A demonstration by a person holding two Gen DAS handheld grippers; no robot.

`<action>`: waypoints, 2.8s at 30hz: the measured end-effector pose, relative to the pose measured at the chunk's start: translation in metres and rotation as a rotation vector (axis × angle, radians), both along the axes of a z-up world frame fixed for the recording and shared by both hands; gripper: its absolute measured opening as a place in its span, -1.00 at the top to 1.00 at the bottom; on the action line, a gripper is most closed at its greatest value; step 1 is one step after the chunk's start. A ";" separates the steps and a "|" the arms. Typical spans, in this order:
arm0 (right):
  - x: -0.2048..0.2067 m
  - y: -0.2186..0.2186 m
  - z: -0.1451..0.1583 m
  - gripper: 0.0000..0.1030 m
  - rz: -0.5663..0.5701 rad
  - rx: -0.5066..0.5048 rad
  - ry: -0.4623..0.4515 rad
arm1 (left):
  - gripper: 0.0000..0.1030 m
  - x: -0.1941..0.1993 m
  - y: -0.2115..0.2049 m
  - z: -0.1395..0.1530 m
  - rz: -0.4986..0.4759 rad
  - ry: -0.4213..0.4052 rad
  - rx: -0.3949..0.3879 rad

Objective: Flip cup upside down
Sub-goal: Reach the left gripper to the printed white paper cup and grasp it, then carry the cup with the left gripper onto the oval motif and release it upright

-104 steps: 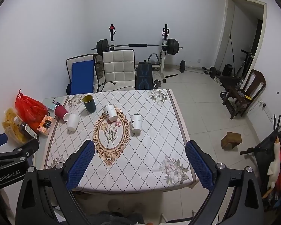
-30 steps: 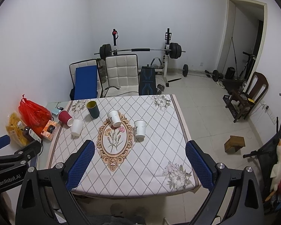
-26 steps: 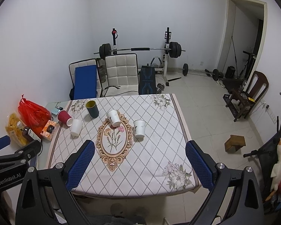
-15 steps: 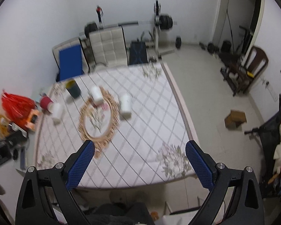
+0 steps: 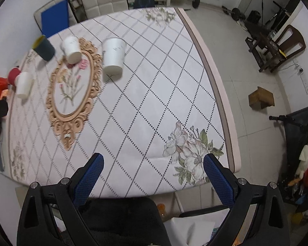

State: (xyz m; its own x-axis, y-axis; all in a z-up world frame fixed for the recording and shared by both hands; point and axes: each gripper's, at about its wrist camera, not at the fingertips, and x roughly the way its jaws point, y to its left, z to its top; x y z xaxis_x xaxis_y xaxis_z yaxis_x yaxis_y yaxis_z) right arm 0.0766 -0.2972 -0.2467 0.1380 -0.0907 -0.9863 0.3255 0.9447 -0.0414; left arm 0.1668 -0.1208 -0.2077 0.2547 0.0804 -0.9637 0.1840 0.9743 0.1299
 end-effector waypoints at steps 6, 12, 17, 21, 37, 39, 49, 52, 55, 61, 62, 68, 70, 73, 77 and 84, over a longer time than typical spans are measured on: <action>0.037 -0.012 -0.041 -0.93 -0.051 0.020 0.079 | -1.00 0.058 -0.025 -0.035 -0.040 0.071 -0.018; 0.081 -0.017 -0.077 -0.93 -0.077 0.015 0.134 | -1.00 0.112 -0.053 -0.070 -0.089 0.134 -0.017; 0.108 -0.027 -0.105 -0.93 -0.105 0.016 0.167 | -0.95 0.151 -0.077 -0.100 -0.112 0.210 -0.048; 0.123 -0.037 -0.121 -0.93 -0.127 0.017 0.186 | -0.87 0.177 -0.095 -0.128 -0.115 0.288 -0.082; 0.157 -0.074 -0.148 -0.93 -0.165 0.009 0.212 | -0.59 0.195 -0.151 -0.203 -0.192 0.408 -0.068; 0.158 -0.078 -0.150 -0.93 -0.165 0.011 0.212 | -0.46 0.193 -0.155 -0.211 -0.203 0.416 -0.060; 0.163 -0.080 -0.157 -0.93 -0.154 0.020 0.215 | -0.19 0.187 -0.158 -0.225 -0.229 0.372 -0.018; 0.163 -0.079 -0.158 -0.93 -0.147 0.023 0.212 | -0.19 0.186 -0.147 -0.219 -0.217 0.365 -0.020; 0.164 -0.074 -0.158 -0.93 -0.137 0.026 0.208 | -0.19 0.181 -0.134 -0.211 -0.208 0.357 -0.026; 0.163 -0.060 -0.152 -0.93 -0.107 0.044 0.193 | -0.19 0.160 -0.090 -0.185 -0.180 0.357 -0.038; 0.161 -0.058 -0.150 -0.93 -0.100 0.050 0.190 | -0.19 0.154 -0.081 -0.180 -0.174 0.355 -0.039; 0.152 -0.033 -0.138 -0.93 -0.030 0.080 0.173 | -0.19 0.107 -0.023 -0.161 -0.112 0.361 -0.024; 0.144 -0.021 -0.136 -0.93 -0.001 0.088 0.171 | -0.19 0.088 -0.002 -0.161 -0.087 0.372 -0.017; 0.131 -0.003 -0.135 -0.93 0.037 0.096 0.177 | -0.19 0.059 0.026 -0.169 -0.048 0.399 -0.008; 0.109 0.016 -0.139 -0.93 0.069 0.103 0.193 | -0.19 0.006 0.060 -0.184 0.005 0.435 -0.016; 0.074 0.037 -0.145 -0.93 0.082 0.104 0.221 | -0.19 -0.025 0.089 -0.221 0.036 0.447 -0.018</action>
